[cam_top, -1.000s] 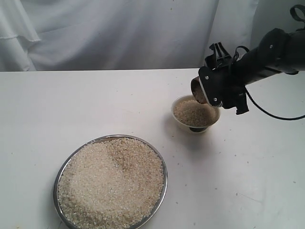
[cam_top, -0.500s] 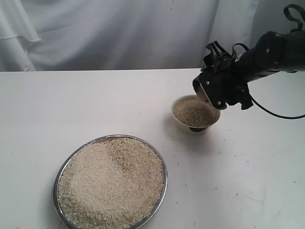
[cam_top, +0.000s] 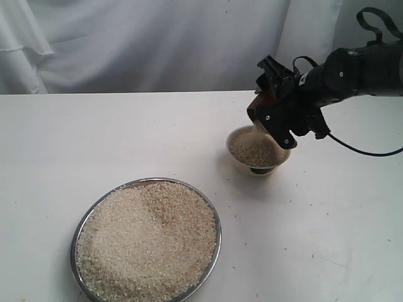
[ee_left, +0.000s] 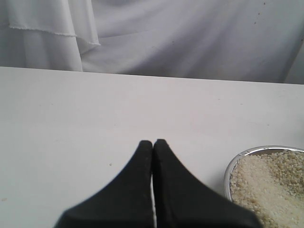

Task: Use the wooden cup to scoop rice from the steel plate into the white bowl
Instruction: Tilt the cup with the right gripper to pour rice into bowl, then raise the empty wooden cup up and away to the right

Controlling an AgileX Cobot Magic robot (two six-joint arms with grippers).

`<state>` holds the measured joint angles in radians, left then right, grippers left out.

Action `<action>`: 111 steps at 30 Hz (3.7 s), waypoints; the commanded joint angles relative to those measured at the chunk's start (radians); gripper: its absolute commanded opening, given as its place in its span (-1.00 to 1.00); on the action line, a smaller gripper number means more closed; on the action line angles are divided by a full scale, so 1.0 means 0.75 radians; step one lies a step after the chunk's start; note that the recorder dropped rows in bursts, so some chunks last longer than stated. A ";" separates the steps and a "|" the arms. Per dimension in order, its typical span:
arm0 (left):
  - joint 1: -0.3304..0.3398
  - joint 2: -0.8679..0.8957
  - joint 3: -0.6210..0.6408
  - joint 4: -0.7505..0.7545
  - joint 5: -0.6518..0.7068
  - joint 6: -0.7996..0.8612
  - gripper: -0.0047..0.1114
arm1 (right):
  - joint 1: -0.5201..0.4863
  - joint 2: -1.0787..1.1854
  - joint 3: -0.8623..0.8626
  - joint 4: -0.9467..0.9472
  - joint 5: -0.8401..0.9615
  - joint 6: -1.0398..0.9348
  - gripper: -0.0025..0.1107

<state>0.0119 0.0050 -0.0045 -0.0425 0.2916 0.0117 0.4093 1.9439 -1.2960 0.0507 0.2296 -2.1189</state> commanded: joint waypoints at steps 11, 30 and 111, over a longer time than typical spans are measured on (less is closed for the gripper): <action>-0.002 -0.007 0.006 -0.001 -0.008 -0.004 -0.92 | 0.020 -0.017 -0.008 -0.170 -0.035 0.004 -0.96; -0.002 -0.007 0.006 -0.001 -0.008 -0.004 -0.92 | 0.033 -0.086 0.043 -0.364 -0.228 0.004 -0.96; -0.002 -0.007 0.006 -0.001 -0.008 -0.004 -0.92 | -0.232 -0.220 -0.063 0.045 -0.823 2.580 -0.96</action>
<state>0.0119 0.0050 -0.0045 -0.0425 0.2916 0.0117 0.2214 1.7987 -1.4376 0.2169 -0.2456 -0.3180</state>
